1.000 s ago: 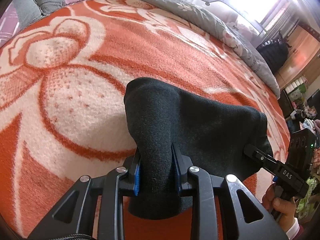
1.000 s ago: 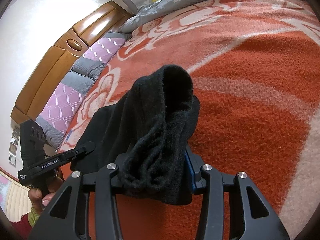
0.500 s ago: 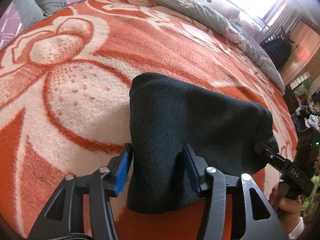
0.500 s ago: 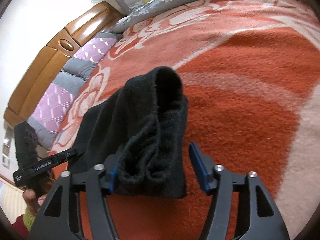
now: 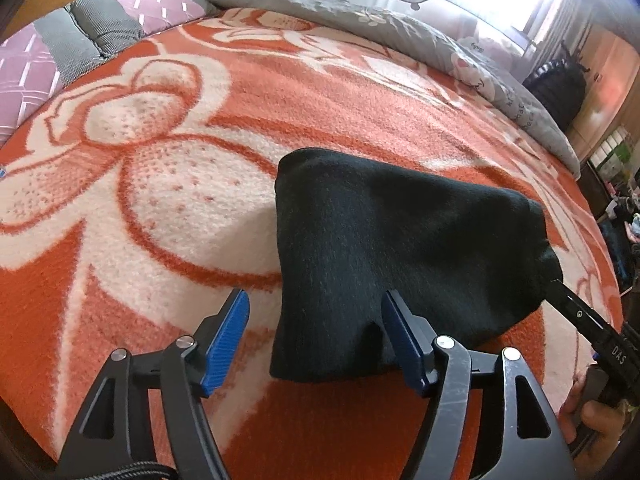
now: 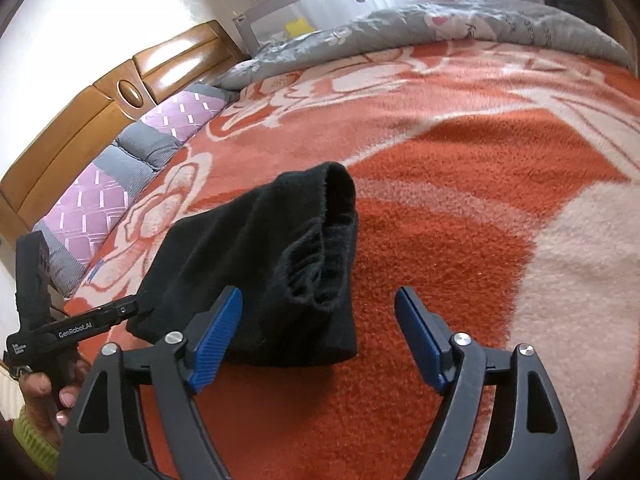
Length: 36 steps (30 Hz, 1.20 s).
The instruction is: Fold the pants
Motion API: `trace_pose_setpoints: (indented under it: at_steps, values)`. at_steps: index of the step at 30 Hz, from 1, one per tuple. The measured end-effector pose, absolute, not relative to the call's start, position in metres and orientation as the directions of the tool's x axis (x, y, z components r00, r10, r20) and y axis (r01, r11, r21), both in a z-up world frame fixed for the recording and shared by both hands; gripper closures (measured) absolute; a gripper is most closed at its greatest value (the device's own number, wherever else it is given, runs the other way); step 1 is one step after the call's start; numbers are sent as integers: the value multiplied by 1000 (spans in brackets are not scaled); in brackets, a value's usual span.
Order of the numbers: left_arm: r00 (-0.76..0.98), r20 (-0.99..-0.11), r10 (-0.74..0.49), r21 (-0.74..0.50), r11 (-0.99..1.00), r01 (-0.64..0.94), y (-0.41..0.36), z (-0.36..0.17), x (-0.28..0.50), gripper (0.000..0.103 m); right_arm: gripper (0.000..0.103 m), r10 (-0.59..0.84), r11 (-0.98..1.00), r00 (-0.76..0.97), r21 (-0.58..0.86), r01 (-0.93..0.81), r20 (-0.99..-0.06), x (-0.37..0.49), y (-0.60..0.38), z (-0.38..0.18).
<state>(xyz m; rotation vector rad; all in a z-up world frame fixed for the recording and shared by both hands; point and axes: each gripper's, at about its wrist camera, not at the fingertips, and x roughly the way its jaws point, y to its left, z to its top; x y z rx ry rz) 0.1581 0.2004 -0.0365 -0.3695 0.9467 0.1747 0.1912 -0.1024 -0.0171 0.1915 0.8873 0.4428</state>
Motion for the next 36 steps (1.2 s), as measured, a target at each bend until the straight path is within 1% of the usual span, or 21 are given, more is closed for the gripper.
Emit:
trace_pose_setpoints:
  at_steps: [2, 5, 8, 10, 16, 25, 32, 36]
  values:
    - [583, -813, -2, -223, 925, -308, 199, -33, 153, 33, 23, 447, 894, 551, 333, -299, -705, 188, -101, -15]
    - [595, -804, 23, -201, 930, -307, 195, -28, 146, 28, 22, 447, 894, 554, 328, -305, -702, 181, -99, -12]
    - [602, -797, 47, -172, 938, -301, 190, -24, 139, 26, 17, 440, 897, 560, 313, -312, -702, 174, -95, -10]
    - [603, -796, 61, -153, 943, -297, 187, -22, 134, 24, 16, 436, 898, 567, 299, -323, -698, 167, -91, -8]
    - [608, -789, 87, -123, 947, -296, 179, -18, 118, 23, 15, 419, 900, 581, 237, -365, -698, 148, -78, -4]
    - [625, -759, 181, -13, 956, -292, 156, -15, 98, 22, 11, 415, 891, 608, 167, -421, -677, 123, -67, 0]
    - [635, -752, 179, -5, 961, -277, 147, -17, 90, 21, 6, 398, 893, 631, 122, -434, -667, 111, -62, -3]
    - [648, -737, 191, -5, 958, -288, 145, -16, 85, 19, 5, 376, 897, 640, 89, -434, -670, 108, -58, -5]
